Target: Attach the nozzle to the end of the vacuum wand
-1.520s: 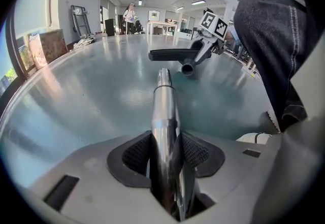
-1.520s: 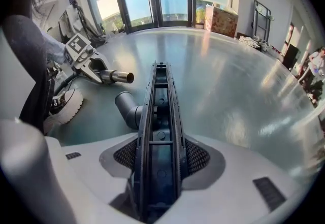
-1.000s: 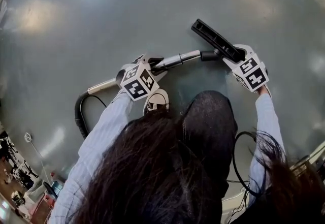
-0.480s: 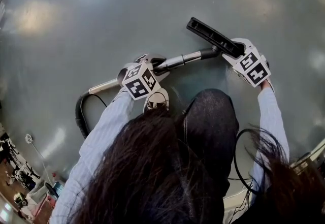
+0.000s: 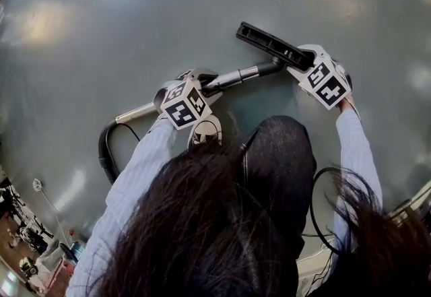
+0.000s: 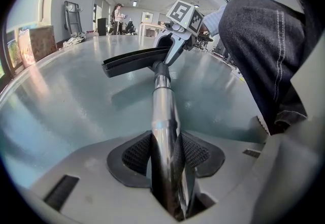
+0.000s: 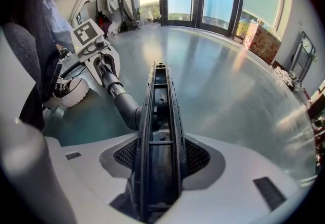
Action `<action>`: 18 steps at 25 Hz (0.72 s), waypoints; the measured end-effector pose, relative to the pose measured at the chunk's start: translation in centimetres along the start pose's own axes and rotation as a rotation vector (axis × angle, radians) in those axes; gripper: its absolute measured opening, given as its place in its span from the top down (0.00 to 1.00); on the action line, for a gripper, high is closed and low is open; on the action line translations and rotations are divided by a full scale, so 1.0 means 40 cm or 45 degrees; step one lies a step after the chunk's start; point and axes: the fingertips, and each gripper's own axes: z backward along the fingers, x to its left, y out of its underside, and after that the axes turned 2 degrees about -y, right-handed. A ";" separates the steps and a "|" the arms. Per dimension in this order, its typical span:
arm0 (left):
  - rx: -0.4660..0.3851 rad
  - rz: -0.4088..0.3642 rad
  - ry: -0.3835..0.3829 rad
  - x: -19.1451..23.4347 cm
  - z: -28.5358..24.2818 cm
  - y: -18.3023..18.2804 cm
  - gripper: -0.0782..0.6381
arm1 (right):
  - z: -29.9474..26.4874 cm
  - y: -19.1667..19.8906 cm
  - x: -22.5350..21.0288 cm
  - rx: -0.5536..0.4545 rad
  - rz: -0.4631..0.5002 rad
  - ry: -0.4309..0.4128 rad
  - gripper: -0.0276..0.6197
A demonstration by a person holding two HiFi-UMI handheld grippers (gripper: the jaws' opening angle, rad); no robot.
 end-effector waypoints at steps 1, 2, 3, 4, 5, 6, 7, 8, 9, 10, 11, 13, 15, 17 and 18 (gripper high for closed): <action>0.008 0.001 0.000 0.000 -0.002 0.000 0.65 | -0.001 0.002 0.000 0.004 -0.001 0.006 0.61; 0.015 0.001 0.000 -0.001 -0.005 0.001 0.65 | -0.003 0.004 0.000 0.010 -0.002 0.014 0.61; 0.018 0.003 0.002 -0.001 -0.008 0.002 0.65 | -0.006 0.007 0.000 0.016 -0.004 0.019 0.61; 0.017 0.006 0.005 -0.001 -0.010 0.004 0.65 | -0.008 0.008 0.001 0.021 -0.007 0.022 0.61; 0.013 0.010 0.009 -0.001 -0.011 0.005 0.65 | -0.011 0.008 0.001 0.025 -0.011 0.022 0.61; 0.006 0.013 0.013 0.000 -0.012 0.006 0.65 | -0.013 0.008 0.001 0.028 -0.014 0.020 0.61; -0.003 0.015 0.017 0.001 -0.012 0.006 0.65 | -0.013 0.007 0.000 0.030 -0.016 0.019 0.61; -0.013 0.016 0.020 0.002 -0.012 0.004 0.65 | -0.012 0.007 -0.001 0.031 -0.017 0.019 0.61; -0.022 0.015 0.019 0.003 -0.010 0.000 0.65 | -0.010 0.007 -0.004 0.032 -0.018 0.021 0.61; -0.028 0.011 0.016 0.002 -0.009 -0.005 0.65 | -0.007 0.008 -0.006 0.034 -0.020 0.025 0.61; -0.031 0.007 0.011 0.002 -0.009 -0.008 0.65 | -0.007 0.011 -0.007 0.041 -0.022 0.032 0.61; -0.034 0.004 0.012 0.000 -0.011 -0.006 0.65 | -0.017 0.020 -0.007 0.069 -0.030 0.046 0.61; -0.036 0.009 0.021 0.001 -0.014 0.002 0.65 | -0.030 0.026 -0.006 0.100 -0.036 0.058 0.61; -0.030 0.014 0.016 -0.001 -0.013 0.002 0.65 | -0.030 0.030 -0.006 0.120 -0.034 0.075 0.61; -0.024 0.017 0.006 -0.001 -0.012 -0.001 0.65 | -0.026 0.033 -0.005 0.130 -0.031 0.085 0.61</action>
